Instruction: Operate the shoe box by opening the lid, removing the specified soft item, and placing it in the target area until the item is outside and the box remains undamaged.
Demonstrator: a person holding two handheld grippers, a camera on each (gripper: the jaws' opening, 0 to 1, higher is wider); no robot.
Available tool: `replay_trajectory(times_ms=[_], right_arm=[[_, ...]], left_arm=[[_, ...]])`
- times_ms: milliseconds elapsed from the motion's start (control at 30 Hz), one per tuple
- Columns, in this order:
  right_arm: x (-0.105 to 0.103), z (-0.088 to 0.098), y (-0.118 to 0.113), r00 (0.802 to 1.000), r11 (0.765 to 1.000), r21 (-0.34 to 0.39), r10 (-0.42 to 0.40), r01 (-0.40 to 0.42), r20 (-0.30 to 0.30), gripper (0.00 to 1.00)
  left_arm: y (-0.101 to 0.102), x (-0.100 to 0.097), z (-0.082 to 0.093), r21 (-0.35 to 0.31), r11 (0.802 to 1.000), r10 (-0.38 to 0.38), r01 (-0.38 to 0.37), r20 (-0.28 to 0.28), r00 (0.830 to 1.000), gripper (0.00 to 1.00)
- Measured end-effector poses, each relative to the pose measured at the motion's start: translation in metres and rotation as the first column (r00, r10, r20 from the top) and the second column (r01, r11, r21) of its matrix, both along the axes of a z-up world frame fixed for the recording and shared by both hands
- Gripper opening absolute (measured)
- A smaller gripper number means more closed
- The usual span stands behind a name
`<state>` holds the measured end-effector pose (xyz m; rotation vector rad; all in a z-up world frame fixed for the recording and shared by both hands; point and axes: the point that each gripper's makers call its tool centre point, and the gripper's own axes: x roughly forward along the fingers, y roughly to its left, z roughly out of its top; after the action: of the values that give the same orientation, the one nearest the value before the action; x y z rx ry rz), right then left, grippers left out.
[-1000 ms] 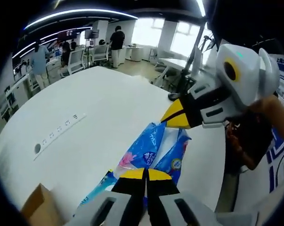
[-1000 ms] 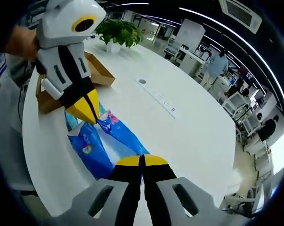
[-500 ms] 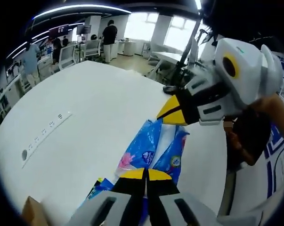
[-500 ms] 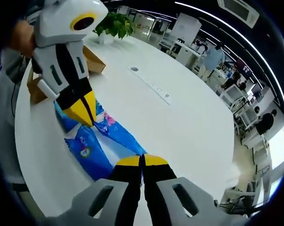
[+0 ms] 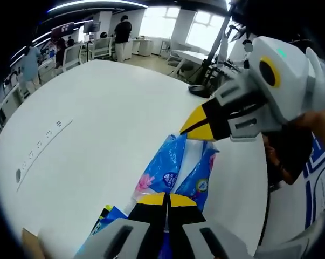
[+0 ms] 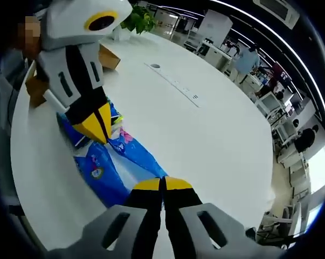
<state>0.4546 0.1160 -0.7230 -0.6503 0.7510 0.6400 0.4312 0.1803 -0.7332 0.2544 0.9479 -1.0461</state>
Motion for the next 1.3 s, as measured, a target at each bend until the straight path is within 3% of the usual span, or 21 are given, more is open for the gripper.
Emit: replay_trajectory(times_ms=[300, 767, 1033, 1300], right_arm=[[0.003, -0.012, 0.003, 1.0, 1.0, -0.012, 0.007, -0.007, -0.019, 0.0], [0.002, -0.012, -0.001, 1.0, 1.0, -0.022, -0.01, 0.01, -0.025, 0.03], [-0.002, -0.003, 0.003, 0.999, 0.999, 0.012, -0.035, 0.035, -0.016, 0.1], [-0.012, 0.016, 0.01, 0.999, 0.998, 0.037, -0.043, 0.043, 0.004, 0.15]], left_arm=[[0.004, 0.001, -0.01, 0.021, 1.0, -0.005, 0.005, 0.0, 1.0, 0.0], [0.006, 0.004, -0.012, 0.04, 0.999, -0.003, 0.003, 0.011, 1.0, 0.01], [0.013, 0.009, 0.0, 0.035, 0.999, 0.012, -0.014, 0.051, 0.999, 0.1], [0.023, -0.001, 0.02, 0.027, 1.0, 0.003, -0.005, 0.082, 0.997, 0.14]])
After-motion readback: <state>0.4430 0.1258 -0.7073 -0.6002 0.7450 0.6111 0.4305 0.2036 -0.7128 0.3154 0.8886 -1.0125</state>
